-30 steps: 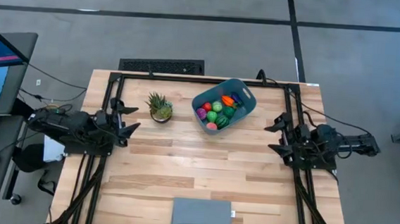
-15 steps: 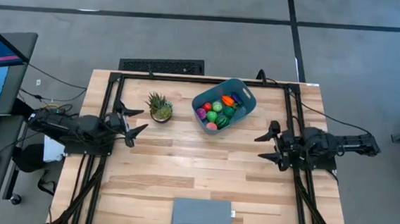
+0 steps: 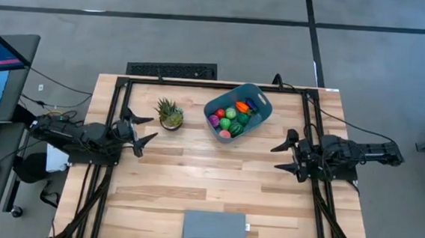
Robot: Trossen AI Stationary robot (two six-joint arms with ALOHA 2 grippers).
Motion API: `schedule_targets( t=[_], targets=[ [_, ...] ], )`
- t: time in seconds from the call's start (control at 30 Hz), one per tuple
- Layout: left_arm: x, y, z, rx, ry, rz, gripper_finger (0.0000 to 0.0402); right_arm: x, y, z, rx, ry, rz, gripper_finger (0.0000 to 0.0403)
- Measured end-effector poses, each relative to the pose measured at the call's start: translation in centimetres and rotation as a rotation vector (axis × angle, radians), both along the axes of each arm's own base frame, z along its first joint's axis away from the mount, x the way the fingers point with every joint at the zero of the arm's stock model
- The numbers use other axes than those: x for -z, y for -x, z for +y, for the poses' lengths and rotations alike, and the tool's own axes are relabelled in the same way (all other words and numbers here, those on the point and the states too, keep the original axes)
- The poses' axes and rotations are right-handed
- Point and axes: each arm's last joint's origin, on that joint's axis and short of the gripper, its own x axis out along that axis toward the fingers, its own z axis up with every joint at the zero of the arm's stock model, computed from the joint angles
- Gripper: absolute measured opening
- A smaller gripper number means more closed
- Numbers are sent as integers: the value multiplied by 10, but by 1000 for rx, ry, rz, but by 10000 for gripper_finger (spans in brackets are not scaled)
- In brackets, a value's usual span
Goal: Pick and placing Produce into tupperware
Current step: Return to Home Position
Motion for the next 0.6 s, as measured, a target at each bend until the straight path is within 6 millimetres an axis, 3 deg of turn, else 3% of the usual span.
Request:
schedule_targets(
  t=[0.6],
  targets=[
    [5,-4,-12,512,130,-15,274,0,0,0,-6,7,-3,322]
  ],
)
